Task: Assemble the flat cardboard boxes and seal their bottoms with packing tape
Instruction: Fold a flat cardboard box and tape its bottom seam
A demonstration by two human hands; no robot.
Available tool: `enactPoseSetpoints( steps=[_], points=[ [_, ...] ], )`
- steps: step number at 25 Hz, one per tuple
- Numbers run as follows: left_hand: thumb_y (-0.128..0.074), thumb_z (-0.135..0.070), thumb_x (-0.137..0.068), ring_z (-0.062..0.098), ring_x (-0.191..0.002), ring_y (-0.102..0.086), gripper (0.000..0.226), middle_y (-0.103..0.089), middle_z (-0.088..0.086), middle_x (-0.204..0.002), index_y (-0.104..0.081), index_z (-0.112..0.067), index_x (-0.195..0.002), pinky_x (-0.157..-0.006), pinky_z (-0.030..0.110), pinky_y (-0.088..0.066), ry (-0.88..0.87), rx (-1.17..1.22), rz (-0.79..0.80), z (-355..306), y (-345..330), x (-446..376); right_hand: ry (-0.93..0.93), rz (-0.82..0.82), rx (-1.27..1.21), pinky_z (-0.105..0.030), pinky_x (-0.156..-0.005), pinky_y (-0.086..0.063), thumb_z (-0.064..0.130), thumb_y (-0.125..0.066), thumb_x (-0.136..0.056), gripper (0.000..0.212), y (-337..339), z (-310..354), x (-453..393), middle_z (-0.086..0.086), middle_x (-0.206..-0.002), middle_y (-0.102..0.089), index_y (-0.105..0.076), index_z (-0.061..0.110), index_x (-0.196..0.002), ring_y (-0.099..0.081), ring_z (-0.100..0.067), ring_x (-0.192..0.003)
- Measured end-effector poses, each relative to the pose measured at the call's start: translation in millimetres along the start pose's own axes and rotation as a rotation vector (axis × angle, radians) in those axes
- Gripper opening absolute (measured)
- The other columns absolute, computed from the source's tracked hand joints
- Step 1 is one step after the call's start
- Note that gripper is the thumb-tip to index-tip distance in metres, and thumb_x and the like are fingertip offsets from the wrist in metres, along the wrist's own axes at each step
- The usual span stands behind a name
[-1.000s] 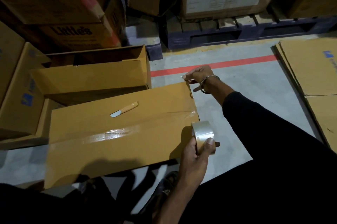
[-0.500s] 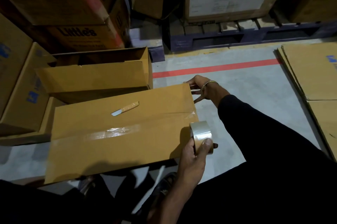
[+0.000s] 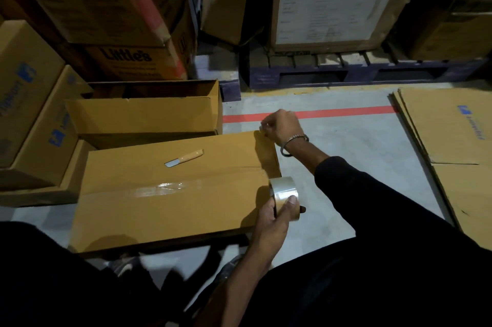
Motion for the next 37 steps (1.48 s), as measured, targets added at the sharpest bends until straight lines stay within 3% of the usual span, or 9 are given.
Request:
enactPoseSetpoints(
  steps=[4, 10, 16, 18, 22, 26, 31, 36, 37],
  points=[
    [-0.06, -0.045, -0.103, 0.008, -0.095, -0.073, 0.029, -0.079, -0.001, -0.108, -0.069, -0.023, -0.119, -0.076, 0.02, -0.054, 0.025, 0.022, -0.005, -8.2, -1.7, -0.5, 0.013, 0.204, 0.31, -0.034, -0.067, -0.056, -0.012, -0.055, -0.083, 0.033, -5.7, 2.3, 16.6, -0.006, -0.062, -0.048, -0.06, 0.011, -0.06, -0.065, -0.032, -0.075],
    [-0.057, -0.046, -0.104, 0.008, -0.101, -0.072, 0.033, -0.08, -0.007, -0.107, -0.065, -0.025, -0.128, -0.079, 0.024, -0.052, 0.086, 0.046, 0.001, -12.3, -2.1, -2.0, -0.026, 0.233, 0.338, -0.037, -0.076, -0.063, 0.002, -0.066, -0.09, 0.015, -2.9, -0.5, 39.7, -0.011, -0.084, -0.07, -0.079, 0.008, -0.093, -0.071, -0.03, -0.082],
    [-0.057, -0.021, -0.104, 0.005, -0.104, -0.071, 0.041, -0.074, -0.004, -0.124, -0.053, -0.025, -0.145, -0.073, 0.014, -0.051, 0.139, 0.035, 0.063, -1.9, -2.7, -7.6, -0.028, 0.296, 0.384, -0.037, -0.083, -0.062, 0.01, -0.073, -0.089, 0.018, -1.0, -1.5, 56.7, -0.011, -0.102, -0.075, -0.079, 0.013, -0.105, -0.071, -0.028, -0.089],
    [-0.057, -0.022, -0.105, 0.007, -0.109, -0.067, 0.04, -0.071, -0.006, -0.125, -0.053, -0.024, -0.145, -0.082, 0.017, -0.05, 0.116, 0.01, 0.052, -0.5, -5.6, -0.1, -0.054, 0.28, 0.367, -0.035, -0.08, -0.062, 0.013, -0.081, -0.084, 0.021, 1.4, -1.8, 59.1, -0.009, -0.099, -0.074, -0.079, 0.015, -0.105, -0.07, -0.026, -0.088],
    [-0.058, -0.032, -0.106, 0.001, -0.099, -0.072, 0.03, -0.076, -0.003, -0.116, -0.062, -0.02, -0.134, -0.071, 0.01, -0.051, 0.088, 0.069, 0.042, 11.1, -4.7, 20.5, -0.072, 0.237, 0.361, -0.038, -0.075, -0.064, 0.01, -0.081, -0.081, 0.009, 1.2, 2.6, 56.3, -0.008, -0.086, -0.075, -0.082, 0.015, -0.089, -0.071, -0.026, -0.078],
    [-0.056, -0.039, -0.107, 0.006, -0.106, -0.073, 0.031, -0.079, -0.005, -0.109, -0.067, -0.018, -0.127, -0.091, 0.022, -0.053, 0.069, 0.032, 0.104, 30.3, -2.1, 40.9, -0.071, 0.23, 0.35, -0.04, -0.076, -0.065, 0.01, -0.082, -0.081, 0.01, -2.7, 3.5, 56.1, -0.008, -0.086, -0.076, -0.083, 0.015, -0.09, -0.073, -0.026, -0.08],
    [-0.053, -0.02, -0.109, 0.005, -0.111, -0.071, 0.023, -0.079, -0.007, -0.112, -0.067, -0.015, -0.128, -0.105, 0.025, -0.049, 0.112, -0.049, 0.157, 67.4, 0.2, 45.6, -0.049, 0.208, 0.328, -0.042, -0.081, -0.064, 0.008, -0.075, -0.087, 0.013, -8.1, -3.2, 57.4, -0.011, -0.091, -0.077, -0.083, 0.013, -0.096, -0.073, -0.029, -0.085],
    [-0.043, -0.044, -0.11, -0.004, -0.103, -0.071, 0.042, -0.08, -0.009, -0.104, -0.073, -0.016, -0.122, -0.089, 0.014, -0.046, 0.248, -0.075, 0.182, 71.2, 3.2, 36.3, -0.036, 0.215, 0.326, -0.036, -0.076, -0.063, 0.006, -0.07, -0.088, 0.016, -7.4, -10.9, 65.6, -0.008, -0.09, -0.077, -0.083, 0.015, -0.092, -0.072, -0.027, -0.082],
    [-0.041, -0.048, -0.11, -0.005, -0.102, -0.071, 0.047, -0.08, -0.011, -0.103, -0.073, -0.016, -0.122, -0.093, 0.015, -0.045, 0.269, -0.092, 0.185, 72.4, 4.3, 32.7, -0.032, 0.214, 0.323, -0.036, -0.076, -0.063, 0.007, -0.069, -0.089, 0.019, -7.2, -10.7, 68.6, -0.008, -0.092, -0.077, -0.083, 0.016, -0.096, -0.072, -0.028, -0.084]
  ],
)
Point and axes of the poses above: each hand's wrist, its own x-axis away from the middle knuckle, its own y-axis out of the back of the hand, z = x × y, the point moved 1 cm from there along -x, towards the middle knuckle
